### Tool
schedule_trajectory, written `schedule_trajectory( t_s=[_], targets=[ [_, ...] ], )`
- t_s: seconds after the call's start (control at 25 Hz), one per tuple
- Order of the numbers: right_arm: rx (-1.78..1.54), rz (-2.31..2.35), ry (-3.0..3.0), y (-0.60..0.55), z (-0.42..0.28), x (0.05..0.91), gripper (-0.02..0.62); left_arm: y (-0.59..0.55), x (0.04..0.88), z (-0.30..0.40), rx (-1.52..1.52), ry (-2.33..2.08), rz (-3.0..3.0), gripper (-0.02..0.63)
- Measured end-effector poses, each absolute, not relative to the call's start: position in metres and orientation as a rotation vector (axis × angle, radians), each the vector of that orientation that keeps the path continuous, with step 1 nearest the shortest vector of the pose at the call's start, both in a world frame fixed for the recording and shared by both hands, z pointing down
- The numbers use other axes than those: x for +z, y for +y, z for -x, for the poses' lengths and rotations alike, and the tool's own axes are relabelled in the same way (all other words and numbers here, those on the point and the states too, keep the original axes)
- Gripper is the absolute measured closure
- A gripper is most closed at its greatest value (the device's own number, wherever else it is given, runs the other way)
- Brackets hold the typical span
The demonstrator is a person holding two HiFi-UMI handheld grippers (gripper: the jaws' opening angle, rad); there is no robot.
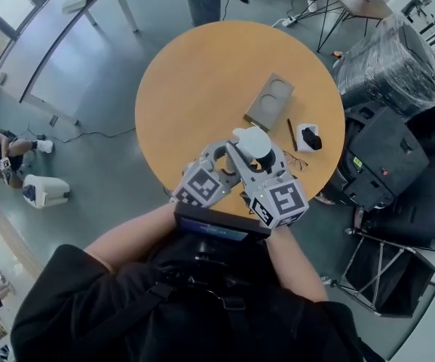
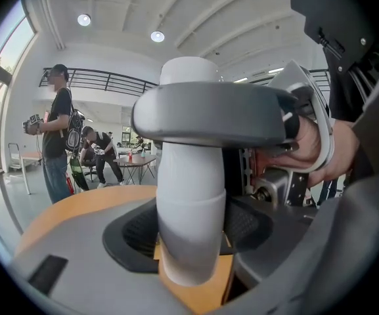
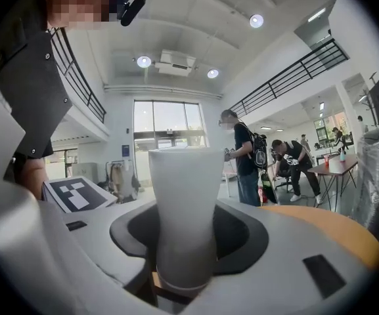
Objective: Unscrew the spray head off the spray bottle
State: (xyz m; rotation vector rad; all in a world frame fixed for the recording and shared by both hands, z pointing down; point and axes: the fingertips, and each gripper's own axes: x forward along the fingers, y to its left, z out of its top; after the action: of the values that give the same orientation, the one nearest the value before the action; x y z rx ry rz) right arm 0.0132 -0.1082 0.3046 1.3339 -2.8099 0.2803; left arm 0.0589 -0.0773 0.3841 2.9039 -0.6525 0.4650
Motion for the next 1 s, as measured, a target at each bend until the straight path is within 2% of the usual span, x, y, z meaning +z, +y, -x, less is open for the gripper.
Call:
schedule_trajectory(
  t_s=[1.0],
  targets=[
    [0.162,-0.956,-3.037,-0.075,-0.013,0.272,0.38,-0.048,0.357,-0.066,0.344,-0.237,-3.06,0.304]
  ],
)
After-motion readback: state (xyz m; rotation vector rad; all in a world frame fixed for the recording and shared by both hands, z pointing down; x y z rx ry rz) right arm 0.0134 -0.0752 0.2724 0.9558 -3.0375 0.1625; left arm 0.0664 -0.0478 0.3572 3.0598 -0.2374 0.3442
